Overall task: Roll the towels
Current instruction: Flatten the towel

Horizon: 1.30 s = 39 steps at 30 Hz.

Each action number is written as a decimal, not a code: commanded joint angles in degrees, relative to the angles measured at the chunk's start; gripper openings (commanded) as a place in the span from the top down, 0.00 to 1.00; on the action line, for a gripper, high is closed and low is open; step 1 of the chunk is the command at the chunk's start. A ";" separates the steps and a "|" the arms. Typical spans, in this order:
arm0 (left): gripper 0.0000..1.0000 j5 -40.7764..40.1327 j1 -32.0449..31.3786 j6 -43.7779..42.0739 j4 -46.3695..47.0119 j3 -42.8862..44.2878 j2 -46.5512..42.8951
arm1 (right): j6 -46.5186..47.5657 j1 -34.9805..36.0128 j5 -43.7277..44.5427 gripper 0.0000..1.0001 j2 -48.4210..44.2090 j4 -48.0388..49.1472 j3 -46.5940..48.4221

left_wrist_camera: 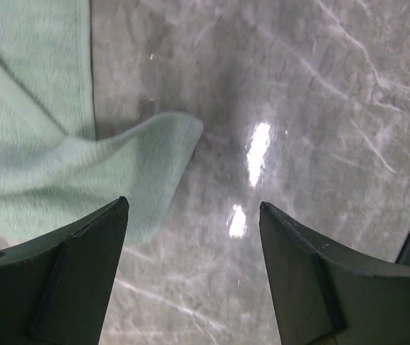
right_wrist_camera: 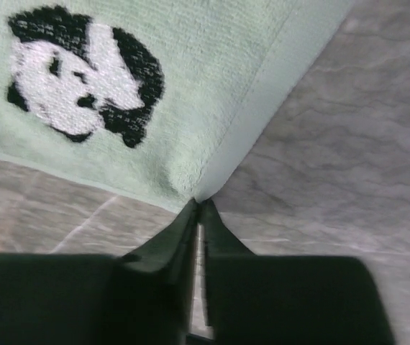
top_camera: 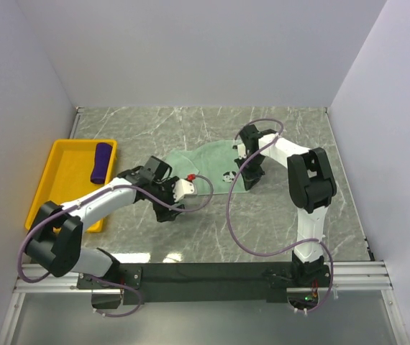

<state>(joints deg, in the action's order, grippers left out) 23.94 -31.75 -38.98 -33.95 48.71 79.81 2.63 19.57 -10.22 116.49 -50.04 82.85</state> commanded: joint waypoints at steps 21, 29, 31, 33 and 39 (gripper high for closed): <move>0.81 -8.56 -5.25 7.34 11.37 2.00 14.15 | 0.44 -4.89 -4.72 1.00 -4.33 0.21 -4.45; 1.00 -5.76 -1.49 12.16 8.12 6.12 11.25 | 0.97 -8.06 -6.92 1.00 -6.18 0.21 -5.15; 1.00 -3.57 0.53 13.84 6.36 9.89 10.46 | 1.14 -8.85 -8.15 1.00 -7.23 0.47 -4.10; 1.00 0.03 5.27 16.91 4.52 13.85 10.19 | 1.67 -10.07 -8.85 1.00 -7.94 0.30 -0.52; 1.00 11.63 21.80 29.91 -0.49 40.55 19.93 | 4.48 -16.57 -8.06 1.00 -3.13 -3.48 22.29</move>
<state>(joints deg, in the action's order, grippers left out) 26.87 -16.45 -18.06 -33.23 77.60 96.23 4.99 7.11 -18.46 113.67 -53.17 91.85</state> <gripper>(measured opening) 0.015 0.007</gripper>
